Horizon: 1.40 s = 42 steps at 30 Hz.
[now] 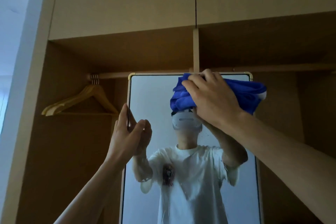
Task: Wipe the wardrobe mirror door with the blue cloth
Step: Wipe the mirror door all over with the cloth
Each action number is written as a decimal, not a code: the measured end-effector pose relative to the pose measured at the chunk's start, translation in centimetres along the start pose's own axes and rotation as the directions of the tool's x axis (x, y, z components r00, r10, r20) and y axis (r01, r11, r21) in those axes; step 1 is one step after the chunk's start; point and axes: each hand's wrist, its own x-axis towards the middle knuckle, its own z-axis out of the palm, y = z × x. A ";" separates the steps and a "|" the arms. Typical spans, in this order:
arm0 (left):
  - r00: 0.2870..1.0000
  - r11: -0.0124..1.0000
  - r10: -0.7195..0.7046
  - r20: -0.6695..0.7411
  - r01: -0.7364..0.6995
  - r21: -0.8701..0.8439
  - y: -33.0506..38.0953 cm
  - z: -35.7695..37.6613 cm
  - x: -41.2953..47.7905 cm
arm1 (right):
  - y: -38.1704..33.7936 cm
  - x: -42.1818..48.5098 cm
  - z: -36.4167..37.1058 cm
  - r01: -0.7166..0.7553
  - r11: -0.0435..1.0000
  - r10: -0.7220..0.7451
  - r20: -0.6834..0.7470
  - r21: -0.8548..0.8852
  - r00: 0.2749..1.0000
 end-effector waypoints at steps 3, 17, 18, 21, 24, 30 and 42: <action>1.000 1.000 -0.014 -0.012 0.014 -0.008 -0.3 0.1 -0.2 | -1.8 -2.9 0.3 0.062 0.996 -0.063 0.010 0.067 0.998; 1.000 1.000 -0.007 -0.030 0.007 0.004 0.1 0.9 -0.8 | 0.9 -1.7 0.0 -0.054 0.996 0.057 -0.031 0.070 0.998; 0.999 1.000 -0.009 -0.031 0.009 0.004 0.1 1.0 -0.9 | 0.8 -1.7 0.1 -0.066 0.996 0.068 -0.030 0.066 0.997; 1.000 1.000 -0.006 -0.028 0.006 0.001 -0.2 0.6 -1.0 | -1.0 -3.5 0.5 -0.009 0.994 0.012 -0.032 0.108 0.999; 0.999 1.000 -0.002 -0.035 0.003 0.011 -0.6 -0.1 -0.8 | -3.5 -7.0 1.0 0.136 0.979 -0.131 -0.039 0.152 0.991; 0.999 0.999 -0.038 -0.024 0.038 0.000 -1.1 0.4 -1.5 | -1.6 -7.4 1.2 0.077 0.991 -0.075 -0.020 0.113 0.997; 0.997 0.998 -0.061 -0.038 0.061 -0.004 0.5 1.0 -1.4 | 0.1 -7.2 1.2 0.055 0.991 -0.052 -0.029 0.120 0.998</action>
